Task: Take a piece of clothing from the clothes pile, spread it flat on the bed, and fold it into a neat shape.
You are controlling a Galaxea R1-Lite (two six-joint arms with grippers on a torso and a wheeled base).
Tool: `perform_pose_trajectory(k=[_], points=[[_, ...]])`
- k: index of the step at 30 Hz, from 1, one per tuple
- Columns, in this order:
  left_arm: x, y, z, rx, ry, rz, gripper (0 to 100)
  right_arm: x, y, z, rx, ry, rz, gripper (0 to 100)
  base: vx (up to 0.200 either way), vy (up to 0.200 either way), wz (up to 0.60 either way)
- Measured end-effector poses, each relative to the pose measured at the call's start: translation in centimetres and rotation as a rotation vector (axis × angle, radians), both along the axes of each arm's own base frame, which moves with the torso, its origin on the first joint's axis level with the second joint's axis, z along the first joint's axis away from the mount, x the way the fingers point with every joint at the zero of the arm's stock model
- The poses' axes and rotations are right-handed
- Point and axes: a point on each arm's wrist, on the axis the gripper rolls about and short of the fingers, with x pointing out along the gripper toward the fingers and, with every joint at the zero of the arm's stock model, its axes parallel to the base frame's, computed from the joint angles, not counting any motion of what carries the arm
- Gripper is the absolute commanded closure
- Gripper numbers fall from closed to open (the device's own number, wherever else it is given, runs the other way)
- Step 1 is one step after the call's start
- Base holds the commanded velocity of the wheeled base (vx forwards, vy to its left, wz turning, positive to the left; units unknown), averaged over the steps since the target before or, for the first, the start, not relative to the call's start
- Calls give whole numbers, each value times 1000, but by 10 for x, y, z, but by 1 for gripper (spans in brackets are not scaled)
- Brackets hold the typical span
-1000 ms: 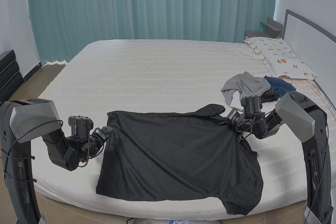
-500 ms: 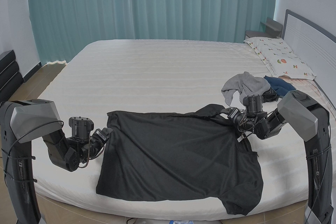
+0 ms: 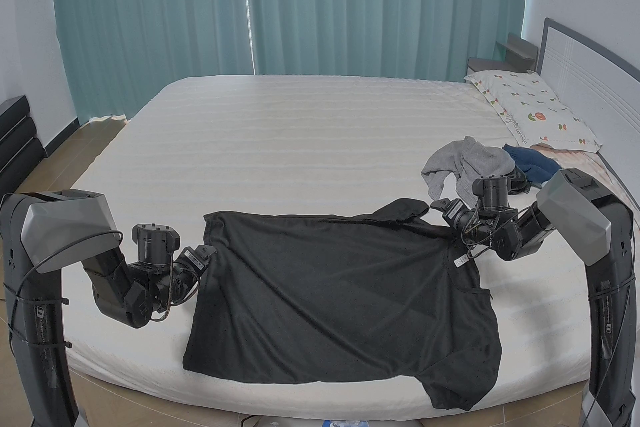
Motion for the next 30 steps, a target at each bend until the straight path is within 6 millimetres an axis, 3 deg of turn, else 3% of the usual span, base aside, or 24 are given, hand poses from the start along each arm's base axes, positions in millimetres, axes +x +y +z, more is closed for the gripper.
perform_pose_trajectory(k=[5,21,30], points=[[0,0,-1,0,2,1,0,3,-9,4,1,-16,-17,0,0,0,0],[0,0,-3,1,8,0,0,8,-24,-16,2,-15,-7,0,0,0,0],[-3,0,-4,12,18,-7,0,-2,-26,-27,-157,-40,94,0,0,0,0]])
